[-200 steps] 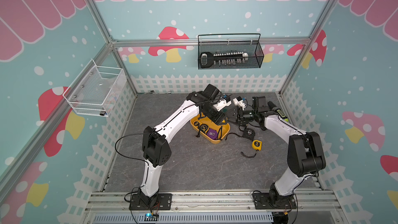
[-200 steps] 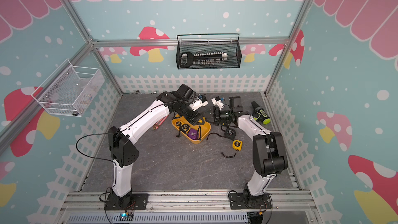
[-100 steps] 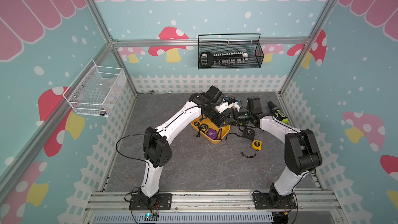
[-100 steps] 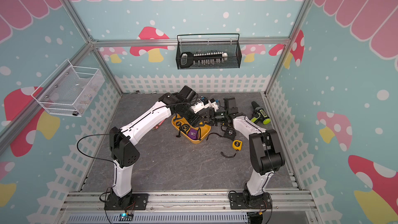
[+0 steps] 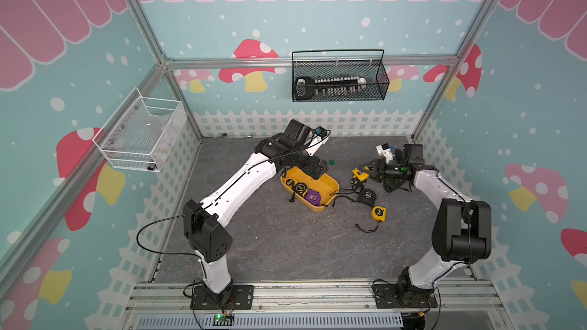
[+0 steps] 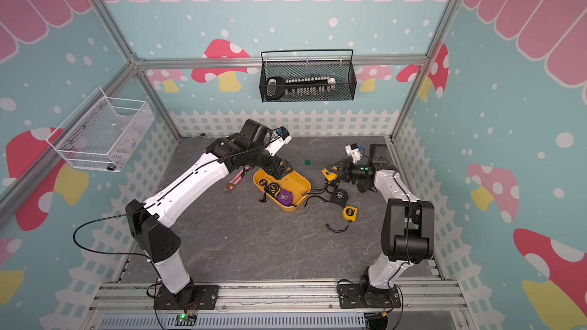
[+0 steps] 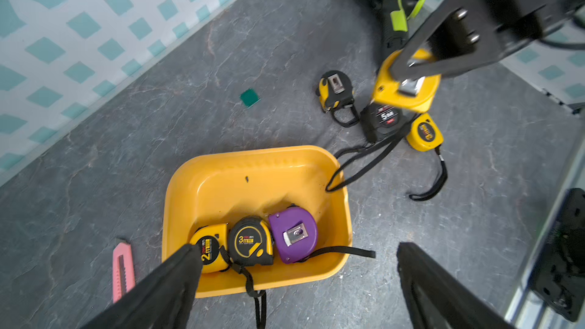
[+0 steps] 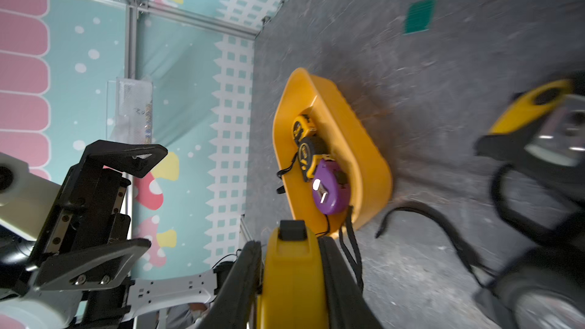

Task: Take the tape measure out of the storage box
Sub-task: Pick up the tape measure from the storage box, then place the tape measure at the center of the board.

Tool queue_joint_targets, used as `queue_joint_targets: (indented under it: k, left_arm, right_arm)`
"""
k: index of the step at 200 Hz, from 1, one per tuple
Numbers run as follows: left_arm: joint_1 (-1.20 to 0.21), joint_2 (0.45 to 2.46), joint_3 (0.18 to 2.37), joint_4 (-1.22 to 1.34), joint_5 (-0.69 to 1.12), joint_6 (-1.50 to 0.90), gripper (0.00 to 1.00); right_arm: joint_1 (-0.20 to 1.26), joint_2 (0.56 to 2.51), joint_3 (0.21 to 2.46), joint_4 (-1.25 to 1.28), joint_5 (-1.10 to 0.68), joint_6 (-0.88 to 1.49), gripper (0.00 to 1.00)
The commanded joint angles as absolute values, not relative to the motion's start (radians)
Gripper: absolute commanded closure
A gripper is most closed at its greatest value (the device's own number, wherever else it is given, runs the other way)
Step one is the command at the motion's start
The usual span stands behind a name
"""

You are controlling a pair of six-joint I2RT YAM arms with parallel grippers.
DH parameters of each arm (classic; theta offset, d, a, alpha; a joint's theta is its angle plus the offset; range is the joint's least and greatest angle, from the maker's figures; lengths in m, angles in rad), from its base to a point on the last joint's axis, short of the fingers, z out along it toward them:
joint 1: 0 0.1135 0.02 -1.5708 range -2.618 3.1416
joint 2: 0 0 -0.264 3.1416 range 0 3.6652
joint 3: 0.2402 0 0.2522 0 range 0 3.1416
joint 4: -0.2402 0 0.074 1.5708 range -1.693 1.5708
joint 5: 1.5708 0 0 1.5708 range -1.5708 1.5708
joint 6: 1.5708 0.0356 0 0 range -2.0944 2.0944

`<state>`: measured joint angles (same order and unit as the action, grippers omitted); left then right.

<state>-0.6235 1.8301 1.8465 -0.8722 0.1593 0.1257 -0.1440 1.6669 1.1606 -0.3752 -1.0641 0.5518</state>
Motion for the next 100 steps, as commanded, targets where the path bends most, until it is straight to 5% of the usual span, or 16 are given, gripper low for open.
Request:
queue_joint_targets:
  k: [1,100]
  left_arm:
    - [-0.637,1.941,1.783,-0.89,0.089,0.101,0.01]
    - [-0.696,2.23,1.88,-0.936,-0.009,0.138,0.01]
  right_arm:
    - [-0.202,1.664,1.145,-0.542,-1.008,0.374,0.73]
    - [-0.234,1.814,1.197,-0.506,-0.893,0.333,0.7]
